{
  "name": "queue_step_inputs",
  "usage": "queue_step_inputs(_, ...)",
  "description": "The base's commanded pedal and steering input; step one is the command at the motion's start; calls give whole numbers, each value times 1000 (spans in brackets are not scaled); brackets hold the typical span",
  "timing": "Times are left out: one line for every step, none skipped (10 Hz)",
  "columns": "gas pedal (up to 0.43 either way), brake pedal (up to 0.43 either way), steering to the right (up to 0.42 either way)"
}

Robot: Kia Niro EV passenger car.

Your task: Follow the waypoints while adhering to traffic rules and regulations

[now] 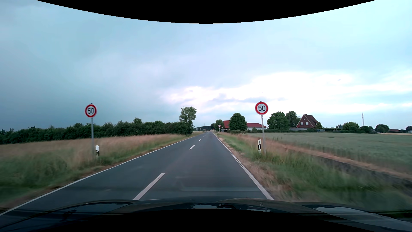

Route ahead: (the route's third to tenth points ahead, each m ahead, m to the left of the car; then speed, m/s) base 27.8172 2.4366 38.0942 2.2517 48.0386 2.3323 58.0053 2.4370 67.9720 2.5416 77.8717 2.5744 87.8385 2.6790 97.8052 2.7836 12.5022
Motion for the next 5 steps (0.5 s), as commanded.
queue_step_inputs(110,0,-4)
queue_step_inputs(138,0,-5)
queue_step_inputs(150,0,-4)
queue_step_inputs(150,0,-5)
queue_step_inputs(150,0,-4)
